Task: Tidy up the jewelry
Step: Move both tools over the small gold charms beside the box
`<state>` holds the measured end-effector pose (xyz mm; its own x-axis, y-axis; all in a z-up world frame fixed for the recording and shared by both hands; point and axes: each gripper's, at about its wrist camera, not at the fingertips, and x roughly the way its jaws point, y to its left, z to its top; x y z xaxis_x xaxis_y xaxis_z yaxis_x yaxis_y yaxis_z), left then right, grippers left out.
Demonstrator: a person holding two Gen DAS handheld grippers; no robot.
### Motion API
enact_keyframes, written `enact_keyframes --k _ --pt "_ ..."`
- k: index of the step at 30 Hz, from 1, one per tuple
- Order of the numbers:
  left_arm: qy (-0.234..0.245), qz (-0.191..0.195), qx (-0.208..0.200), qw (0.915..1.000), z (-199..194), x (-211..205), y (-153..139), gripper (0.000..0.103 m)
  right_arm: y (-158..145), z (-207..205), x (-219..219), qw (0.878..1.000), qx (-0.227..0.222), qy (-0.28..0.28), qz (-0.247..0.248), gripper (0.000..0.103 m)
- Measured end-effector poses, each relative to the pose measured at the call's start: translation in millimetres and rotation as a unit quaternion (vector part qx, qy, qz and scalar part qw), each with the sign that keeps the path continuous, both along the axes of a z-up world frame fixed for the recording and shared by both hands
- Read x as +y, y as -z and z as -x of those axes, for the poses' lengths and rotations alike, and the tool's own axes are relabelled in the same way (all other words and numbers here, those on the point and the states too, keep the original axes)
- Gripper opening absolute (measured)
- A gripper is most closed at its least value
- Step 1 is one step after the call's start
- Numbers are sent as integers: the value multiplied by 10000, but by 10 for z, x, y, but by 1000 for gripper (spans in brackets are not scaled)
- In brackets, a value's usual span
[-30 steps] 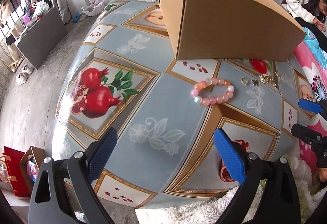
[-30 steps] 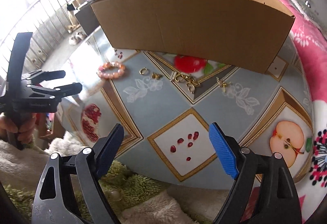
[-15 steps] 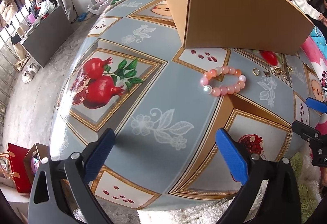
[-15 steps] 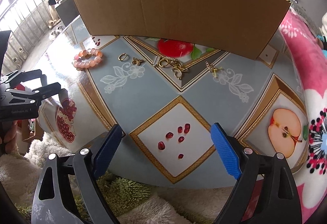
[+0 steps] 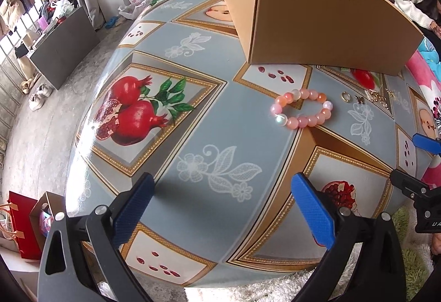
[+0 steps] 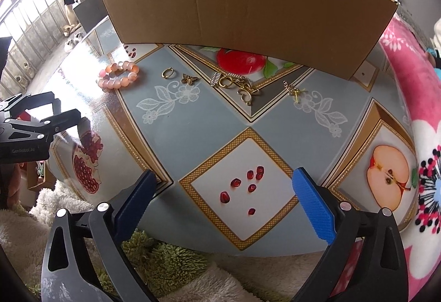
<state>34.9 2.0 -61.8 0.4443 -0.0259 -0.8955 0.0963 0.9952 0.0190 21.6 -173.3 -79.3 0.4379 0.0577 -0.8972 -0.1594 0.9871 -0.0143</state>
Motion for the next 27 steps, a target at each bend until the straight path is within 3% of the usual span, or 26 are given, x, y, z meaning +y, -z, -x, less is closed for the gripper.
enact_keyframes --k 27 --pt "29 28 73 10000 -32 30 15 98 31 -42 18 9998 34 171 51 95"
